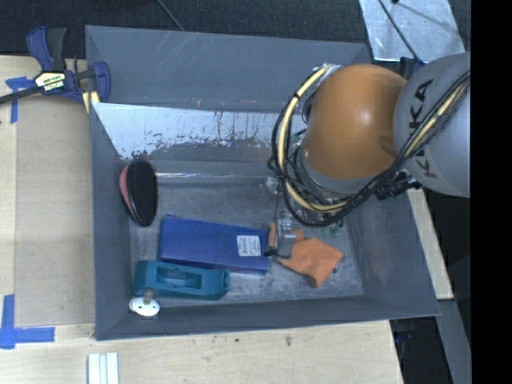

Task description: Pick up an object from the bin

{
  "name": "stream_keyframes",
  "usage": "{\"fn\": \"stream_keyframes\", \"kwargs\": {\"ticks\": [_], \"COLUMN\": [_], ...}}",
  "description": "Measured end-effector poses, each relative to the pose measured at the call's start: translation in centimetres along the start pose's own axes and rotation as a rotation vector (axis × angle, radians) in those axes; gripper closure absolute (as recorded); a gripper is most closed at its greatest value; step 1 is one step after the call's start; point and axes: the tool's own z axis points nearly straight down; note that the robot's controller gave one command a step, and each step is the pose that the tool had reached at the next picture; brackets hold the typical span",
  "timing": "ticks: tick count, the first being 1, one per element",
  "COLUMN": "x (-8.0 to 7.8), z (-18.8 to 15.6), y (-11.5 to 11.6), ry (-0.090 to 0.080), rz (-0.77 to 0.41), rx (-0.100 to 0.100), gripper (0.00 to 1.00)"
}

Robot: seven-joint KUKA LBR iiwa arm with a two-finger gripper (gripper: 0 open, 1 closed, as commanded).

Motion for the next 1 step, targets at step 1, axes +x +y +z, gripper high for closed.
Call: {"fn": "stream_keyframes", "kwargs": {"ticks": [1], "x": [-0.18], "z": [-0.31], "y": [-1.85], "ry": [-0.004], "rz": [0.052], "rx": [0.001], "gripper": [0.0]}}
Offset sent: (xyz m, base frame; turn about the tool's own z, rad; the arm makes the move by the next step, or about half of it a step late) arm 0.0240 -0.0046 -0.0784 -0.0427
